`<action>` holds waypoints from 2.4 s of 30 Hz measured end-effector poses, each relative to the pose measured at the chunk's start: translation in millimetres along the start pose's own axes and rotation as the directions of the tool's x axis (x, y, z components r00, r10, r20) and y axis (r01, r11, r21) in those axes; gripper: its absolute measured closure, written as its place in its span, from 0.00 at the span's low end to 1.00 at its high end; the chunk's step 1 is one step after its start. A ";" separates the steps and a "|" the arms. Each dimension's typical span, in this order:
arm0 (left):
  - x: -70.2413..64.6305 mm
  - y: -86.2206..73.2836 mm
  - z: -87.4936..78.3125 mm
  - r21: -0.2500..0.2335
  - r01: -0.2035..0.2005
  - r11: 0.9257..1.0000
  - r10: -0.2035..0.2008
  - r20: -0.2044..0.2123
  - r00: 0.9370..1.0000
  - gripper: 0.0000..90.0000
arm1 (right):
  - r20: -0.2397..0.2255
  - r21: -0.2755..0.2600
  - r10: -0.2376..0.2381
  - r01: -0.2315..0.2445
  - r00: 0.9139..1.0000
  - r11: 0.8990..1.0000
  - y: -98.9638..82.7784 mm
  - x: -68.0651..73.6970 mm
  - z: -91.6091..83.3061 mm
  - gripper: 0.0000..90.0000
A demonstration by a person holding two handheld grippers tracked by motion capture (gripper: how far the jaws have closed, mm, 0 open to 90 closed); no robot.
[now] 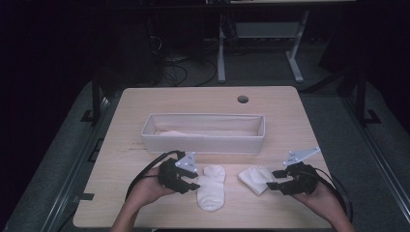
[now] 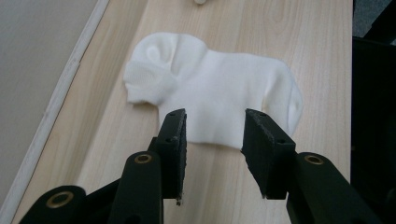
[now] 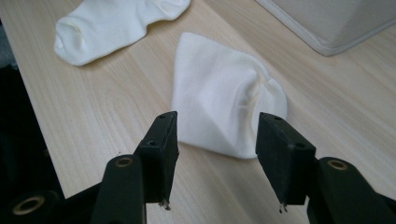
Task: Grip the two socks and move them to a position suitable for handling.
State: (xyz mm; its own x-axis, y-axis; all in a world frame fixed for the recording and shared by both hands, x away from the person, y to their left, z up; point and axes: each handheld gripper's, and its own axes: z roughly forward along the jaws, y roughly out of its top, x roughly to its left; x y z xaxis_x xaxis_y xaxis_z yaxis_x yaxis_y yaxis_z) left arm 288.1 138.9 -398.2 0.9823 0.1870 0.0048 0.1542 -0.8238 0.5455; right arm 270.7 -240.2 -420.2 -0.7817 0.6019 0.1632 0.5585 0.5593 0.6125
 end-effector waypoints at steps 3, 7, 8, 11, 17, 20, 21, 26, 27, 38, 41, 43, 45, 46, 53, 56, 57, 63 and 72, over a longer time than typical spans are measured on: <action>0.6 -4.8 -2.6 -0.002 0.007 1.000 -0.007 -0.003 1.000 0.65 | 0.000 0.030 -0.006 0.006 1.000 1.000 8.9 -1.4 4.4 0.54; 1.8 -11.0 -8.2 -0.007 0.024 1.000 -0.024 -0.010 1.000 0.63 | -0.004 0.068 -0.009 0.009 1.000 0.998 21.4 -3.5 13.3 0.54; 2.0 -12.5 -9.7 -0.009 0.025 1.000 -0.025 -0.015 1.000 0.63 | -0.006 0.079 -0.008 0.008 1.000 0.997 24.3 -3.8 16.0 0.54; 3.4 -15.9 -15.0 -0.004 0.022 1.000 -0.022 -0.028 0.999 0.62 | -0.005 0.126 -0.013 0.014 1.000 0.992 32.1 -5.0 24.4 0.53; 2.7 -21.7 -18.5 -0.028 0.051 0.998 -0.052 -0.035 0.998 0.62 | 0.016 0.184 0.008 -0.011 1.000 0.983 37.8 -11.4 34.1 0.52; 4.5 -23.5 -20.5 -0.032 0.058 0.998 -0.060 -0.040 0.997 0.61 | 0.023 0.200 0.012 -0.016 1.000 0.980 36.7 -12.4 37.6 0.51; 4.9 -24.2 -21.2 -0.037 0.062 0.997 -0.064 -0.037 0.997 0.61 | 0.026 0.203 0.019 -0.024 0.999 0.979 36.1 -12.7 38.9 0.51; 7.0 -28.7 -21.7 -0.028 0.063 0.998 -0.064 -0.039 0.997 0.61 | 0.042 0.237 0.030 -0.039 0.999 0.971 35.2 -15.2 49.2 0.51; 6.8 -29.6 -21.2 -0.036 0.077 0.996 -0.078 -0.037 0.996 0.61 | 0.043 0.244 0.027 -0.037 0.999 0.969 35.3 -14.8 51.4 0.51; 8.5 -34.6 -25.5 -0.043 0.091 0.995 -0.093 -0.044 0.995 0.62 | 0.073 0.253 -0.030 0.011 0.997 0.967 34.6 -2.3 58.0 0.74; 8.3 -35.9 -24.9 -0.045 0.098 0.994 -0.100 -0.043 0.994 0.62 | 0.053 0.252 -0.029 0.015 0.998 0.967 34.4 -2.1 58.0 0.83; 9.6 -36.3 -26.0 -0.036 0.091 0.995 -0.093 -0.047 0.995 0.62 | 0.044 0.264 -0.037 0.024 0.998 0.964 35.9 -1.5 58.3 0.88; 9.4 -36.6 -26.5 -0.049 0.100 0.994 -0.102 -0.046 0.994 0.61 | 0.047 0.267 -0.042 0.028 0.998 0.963 36.8 -0.5 58.4 0.89; 10.0 -37.1 -27.5 -0.045 0.091 0.995 -0.093 -0.046 0.995 0.61 | 0.046 0.267 -0.041 0.027 0.998 0.963 37.0 -0.1 58.1 0.90; 12.1 -41.6 -28.8 -0.054 0.114 0.992 -0.117 -0.051 0.992 0.60 | 0.037 0.238 -0.041 0.031 0.998 0.971 40.2 -0.5 46.1 0.90; 12.8 -42.6 -30.2 -0.054 0.110 0.992 -0.113 -0.052 0.992 0.60 | 0.035 0.231 -0.042 0.033 0.998 0.972 42.9 0.6 40.2 0.90; 12.8 -42.6 -30.2 -0.054 0.110 0.992 -0.113 -0.052 0.992 0.60 | 0.036 0.228 -0.044 0.035 0.998 0.973 44.1 1.0 38.6 0.90; 13.3 -43.8 -32.0 -0.061 0.117 0.991 -0.121 -0.055 0.991 0.59 | 0.035 0.211 -0.056 0.047 0.998 0.976 51.8 3.5 27.6 0.90; 15.9 -49.1 -33.3 -0.078 0.149 0.986 -0.153 -0.051 0.987 0.57 | 0.030 0.187 -0.068 0.061 0.997 0.980 64.5 6.7 16.1 0.90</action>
State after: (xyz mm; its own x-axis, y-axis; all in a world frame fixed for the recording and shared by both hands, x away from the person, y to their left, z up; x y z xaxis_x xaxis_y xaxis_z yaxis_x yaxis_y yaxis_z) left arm 292.6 200.2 -397.0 0.9404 0.3381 -0.0362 0.2901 -0.7423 0.6040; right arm 305.9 -190.9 -392.0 -0.8091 0.5795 0.0977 0.5518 0.6918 0.4657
